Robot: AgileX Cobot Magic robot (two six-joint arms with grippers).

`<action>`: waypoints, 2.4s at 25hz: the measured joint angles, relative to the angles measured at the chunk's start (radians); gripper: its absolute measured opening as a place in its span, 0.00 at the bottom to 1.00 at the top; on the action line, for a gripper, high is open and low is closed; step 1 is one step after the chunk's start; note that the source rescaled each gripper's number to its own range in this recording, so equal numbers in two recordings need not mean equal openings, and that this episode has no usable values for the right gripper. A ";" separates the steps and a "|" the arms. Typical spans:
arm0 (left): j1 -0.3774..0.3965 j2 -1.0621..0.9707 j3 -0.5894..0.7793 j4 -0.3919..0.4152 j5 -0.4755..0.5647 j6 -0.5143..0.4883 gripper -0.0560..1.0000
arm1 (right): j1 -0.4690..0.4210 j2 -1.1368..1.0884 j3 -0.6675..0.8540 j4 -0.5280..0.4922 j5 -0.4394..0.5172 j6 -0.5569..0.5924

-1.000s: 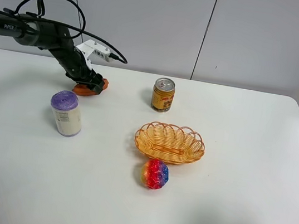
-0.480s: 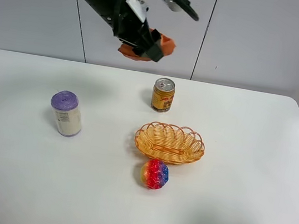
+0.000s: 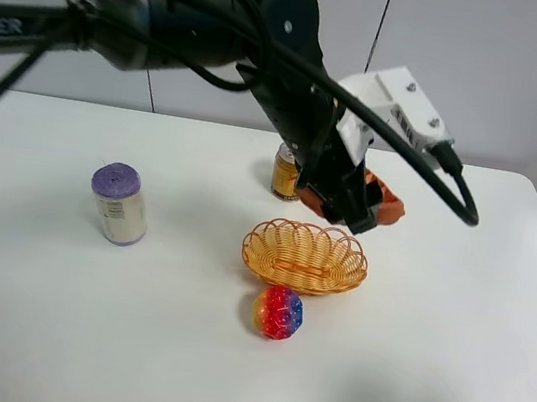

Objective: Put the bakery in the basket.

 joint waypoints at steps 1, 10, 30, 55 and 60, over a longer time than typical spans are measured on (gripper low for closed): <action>-0.001 0.028 0.000 0.003 0.000 0.003 0.09 | 0.000 0.000 0.000 0.000 0.000 0.000; -0.001 0.163 0.000 0.029 -0.071 0.007 0.09 | 0.000 0.000 0.000 0.000 0.000 0.000; -0.001 0.222 0.000 0.055 -0.143 -0.012 0.97 | 0.000 0.000 0.000 0.000 0.000 0.000; 0.427 -0.089 0.000 0.121 0.103 -0.402 0.98 | 0.000 0.000 0.000 0.000 0.000 0.000; 0.655 -0.164 0.000 0.201 0.163 -0.404 0.98 | 0.000 0.000 0.000 0.000 0.000 0.000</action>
